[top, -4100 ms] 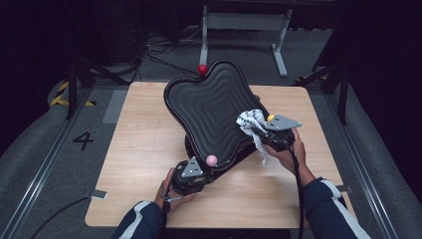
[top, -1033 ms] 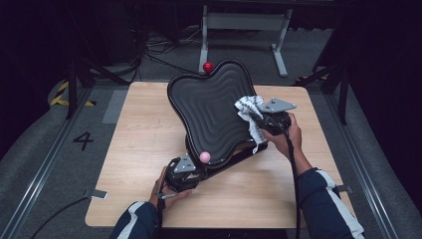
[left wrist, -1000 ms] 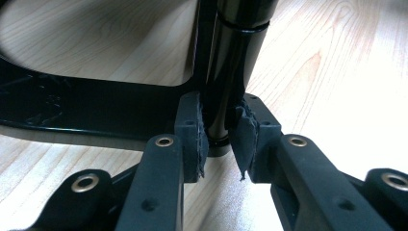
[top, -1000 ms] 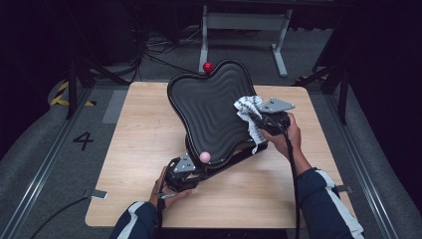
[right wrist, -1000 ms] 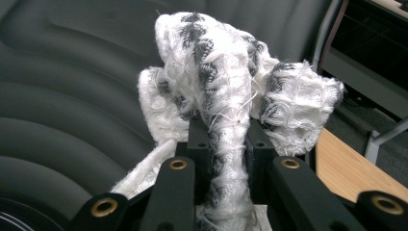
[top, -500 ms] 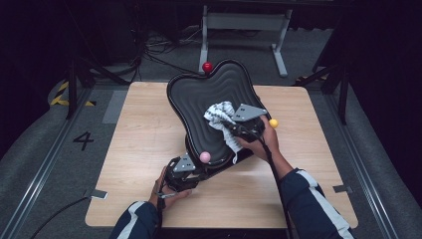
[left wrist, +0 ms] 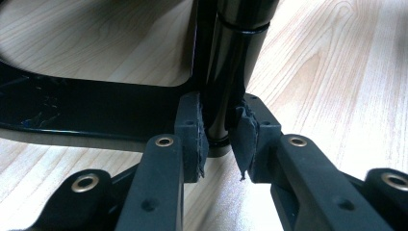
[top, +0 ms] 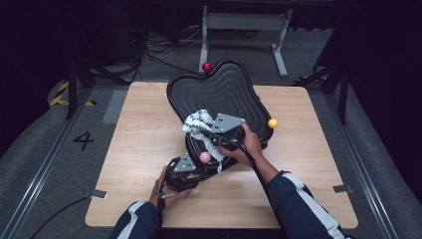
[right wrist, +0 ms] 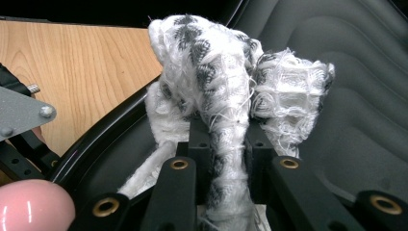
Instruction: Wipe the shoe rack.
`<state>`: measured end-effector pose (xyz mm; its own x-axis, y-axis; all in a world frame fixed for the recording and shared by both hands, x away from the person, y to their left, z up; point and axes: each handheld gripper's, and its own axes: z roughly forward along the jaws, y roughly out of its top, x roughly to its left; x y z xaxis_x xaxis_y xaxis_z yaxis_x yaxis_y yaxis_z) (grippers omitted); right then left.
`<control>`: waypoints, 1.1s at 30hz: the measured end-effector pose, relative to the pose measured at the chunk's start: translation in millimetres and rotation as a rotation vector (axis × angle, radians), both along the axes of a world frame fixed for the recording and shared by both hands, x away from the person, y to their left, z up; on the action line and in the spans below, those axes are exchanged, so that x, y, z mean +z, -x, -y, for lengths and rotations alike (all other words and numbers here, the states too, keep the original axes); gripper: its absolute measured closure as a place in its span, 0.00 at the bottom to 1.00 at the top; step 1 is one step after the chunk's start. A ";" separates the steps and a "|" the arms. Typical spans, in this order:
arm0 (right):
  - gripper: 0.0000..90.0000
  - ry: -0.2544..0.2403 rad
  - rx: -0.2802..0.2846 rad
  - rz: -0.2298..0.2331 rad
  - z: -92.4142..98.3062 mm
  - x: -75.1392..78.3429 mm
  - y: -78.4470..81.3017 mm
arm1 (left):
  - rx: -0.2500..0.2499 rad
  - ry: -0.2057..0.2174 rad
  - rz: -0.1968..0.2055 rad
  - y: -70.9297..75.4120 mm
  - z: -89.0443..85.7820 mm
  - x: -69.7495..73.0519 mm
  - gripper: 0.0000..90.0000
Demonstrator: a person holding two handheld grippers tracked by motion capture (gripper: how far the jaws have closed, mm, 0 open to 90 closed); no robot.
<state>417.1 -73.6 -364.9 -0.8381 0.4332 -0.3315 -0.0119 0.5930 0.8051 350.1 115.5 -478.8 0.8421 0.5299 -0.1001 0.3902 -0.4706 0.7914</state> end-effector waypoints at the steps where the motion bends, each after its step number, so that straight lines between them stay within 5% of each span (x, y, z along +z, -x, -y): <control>1: 0.87 -0.001 0.002 -0.006 1.1 0.2 -0.7 | 0.000 0.000 0.000 0.0 0.0 0.0 0.81; 9: 0.87 -0.019 -0.044 -0.026 19.1 1.2 -13.1 | 0.003 0.001 0.000 0.3 0.3 -0.1 0.81; 19: 0.87 -0.015 -0.163 -0.002 53.5 1.9 -35.4 | 0.013 -0.005 0.007 0.5 0.1 0.1 0.81; 33: 0.87 -0.025 -0.301 -0.026 100.5 1.6 -57.0 | 0.016 -0.008 0.007 0.9 0.2 0.2 0.81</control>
